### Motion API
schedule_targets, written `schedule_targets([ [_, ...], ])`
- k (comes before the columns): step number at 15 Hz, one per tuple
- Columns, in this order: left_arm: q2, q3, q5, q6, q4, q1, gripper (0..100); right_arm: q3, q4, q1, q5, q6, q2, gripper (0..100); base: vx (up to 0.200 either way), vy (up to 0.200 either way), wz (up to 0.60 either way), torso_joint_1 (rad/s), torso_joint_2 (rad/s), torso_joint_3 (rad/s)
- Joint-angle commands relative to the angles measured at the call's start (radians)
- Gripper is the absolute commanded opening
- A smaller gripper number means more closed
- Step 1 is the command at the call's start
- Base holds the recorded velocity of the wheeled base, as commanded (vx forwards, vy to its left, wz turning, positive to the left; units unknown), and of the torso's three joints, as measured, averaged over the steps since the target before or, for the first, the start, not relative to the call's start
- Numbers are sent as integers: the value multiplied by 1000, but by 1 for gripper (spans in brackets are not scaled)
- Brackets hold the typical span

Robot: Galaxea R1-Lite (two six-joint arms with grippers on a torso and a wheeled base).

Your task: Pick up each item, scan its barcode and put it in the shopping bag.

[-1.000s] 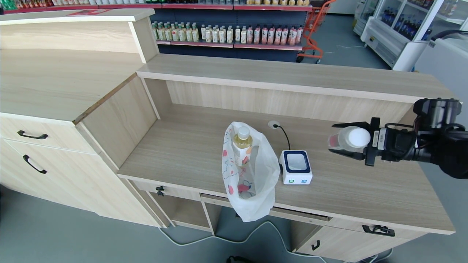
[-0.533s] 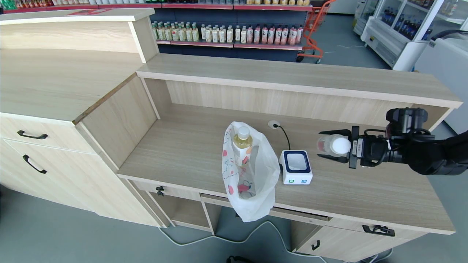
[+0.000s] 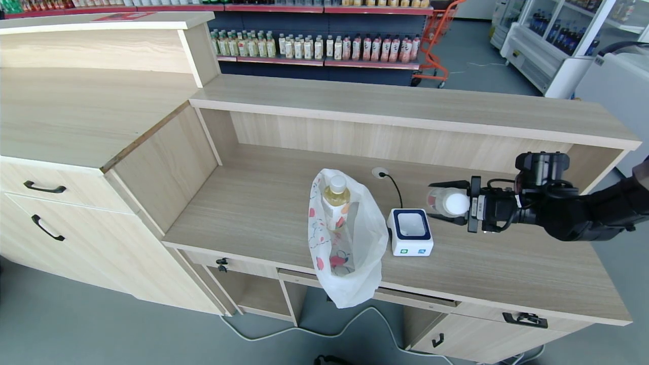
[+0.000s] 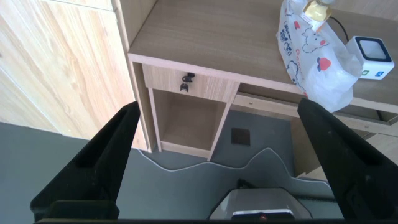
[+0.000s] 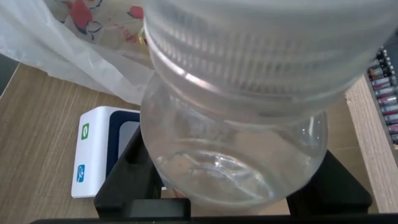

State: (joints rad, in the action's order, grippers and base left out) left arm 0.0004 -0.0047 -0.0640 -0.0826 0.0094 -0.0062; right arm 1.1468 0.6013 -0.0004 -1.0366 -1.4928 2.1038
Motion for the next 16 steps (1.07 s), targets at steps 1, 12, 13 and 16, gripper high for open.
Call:
schedule_targets([
  [1,0,0,0,0,0,0,100,1,0,5,0,-4,10,0,0,0,0,0,0,0],
  [12,0,0,0,0,0,0,100,4,0,25,0,-20,41,0,0,0,0,0,0,0],
  [13,0,0,0,0,0,0,100,13,0,28,0,-20,45,0,0,0,0,0,0,0],
  [16,0,0,1,0,0,0,100,42,0,43,0,-20,67,0,0,0,0,0,0,0],
])
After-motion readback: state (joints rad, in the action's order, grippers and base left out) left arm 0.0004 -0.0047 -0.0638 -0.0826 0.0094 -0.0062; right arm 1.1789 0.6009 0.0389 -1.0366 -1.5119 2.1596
